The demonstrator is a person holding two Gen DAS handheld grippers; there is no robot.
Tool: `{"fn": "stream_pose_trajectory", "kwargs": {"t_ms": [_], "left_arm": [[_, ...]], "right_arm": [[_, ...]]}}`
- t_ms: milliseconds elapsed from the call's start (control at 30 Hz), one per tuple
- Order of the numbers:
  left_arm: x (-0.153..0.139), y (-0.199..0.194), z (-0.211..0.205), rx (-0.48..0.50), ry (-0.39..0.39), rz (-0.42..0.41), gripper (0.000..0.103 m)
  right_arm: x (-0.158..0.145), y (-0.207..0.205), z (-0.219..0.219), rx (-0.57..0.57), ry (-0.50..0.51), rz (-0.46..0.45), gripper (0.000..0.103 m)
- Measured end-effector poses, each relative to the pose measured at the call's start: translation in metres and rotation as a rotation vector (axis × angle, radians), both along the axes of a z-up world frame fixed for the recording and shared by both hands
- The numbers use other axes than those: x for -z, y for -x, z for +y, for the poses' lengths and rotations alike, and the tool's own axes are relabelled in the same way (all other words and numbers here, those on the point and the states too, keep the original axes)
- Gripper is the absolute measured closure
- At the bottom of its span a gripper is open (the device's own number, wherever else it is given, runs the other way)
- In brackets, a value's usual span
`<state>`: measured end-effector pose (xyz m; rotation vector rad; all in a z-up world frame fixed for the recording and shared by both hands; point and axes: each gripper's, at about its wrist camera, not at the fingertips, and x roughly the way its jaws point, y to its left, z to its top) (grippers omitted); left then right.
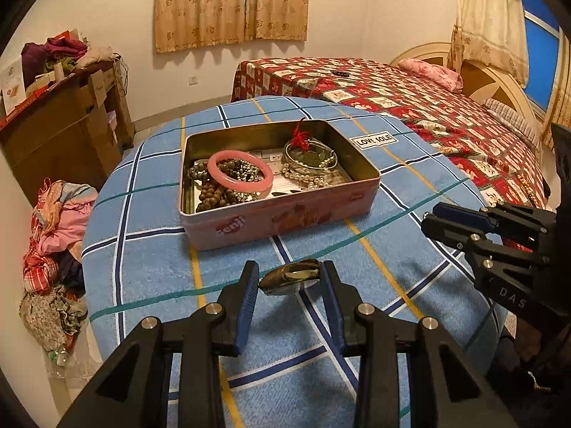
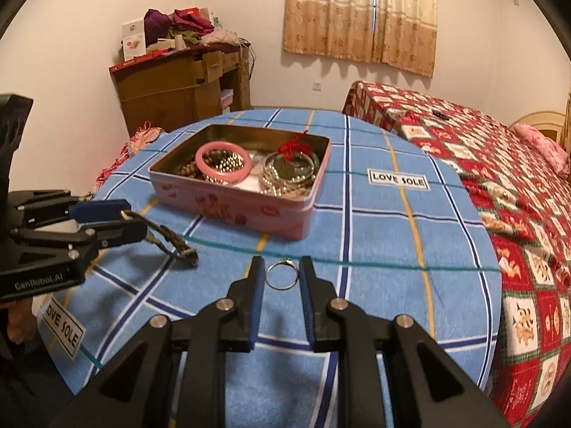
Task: Organize jewelry
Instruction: 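Grasp the brown-strap watch with the left tool while the right tool grasps the silver ring, then lift the watch and ring and carry both over the pink tin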
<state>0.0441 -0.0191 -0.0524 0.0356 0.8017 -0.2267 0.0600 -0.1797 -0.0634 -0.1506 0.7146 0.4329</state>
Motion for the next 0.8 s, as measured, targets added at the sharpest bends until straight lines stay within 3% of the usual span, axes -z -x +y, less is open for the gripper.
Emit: {"fn": "stream_pose_trajectory", "kwargs": {"t_ms": [167,267,500,600,800], "left_arm": [[-0.006,0.001,0.001,0.002,0.003,-0.013,0.069],[-0.015,0.000,0.001,0.009,0.002,-0.032,0.083],[-0.015,-0.006,0.000,0.007,-0.032,-0.041,0.083],[-0.002,-0.009,0.002,-0.021,-0.051,-0.017,0.048],[0.022,-0.017,0.009,-0.063,-0.067,0.042,0.041]], "right_arm": [[-0.004,0.000,0.004,-0.009,-0.002,-0.009,0.081],[-0.008,-0.002,0.006,-0.015,-0.002,-0.017,0.081],[-0.015,-0.008,0.008,-0.018,-0.009,-0.030,0.081],[-0.012,-0.008,0.008,-0.020,-0.009,-0.022,0.081],[-0.006,-0.006,0.008,-0.023,-0.007,-0.009,0.081]]}}
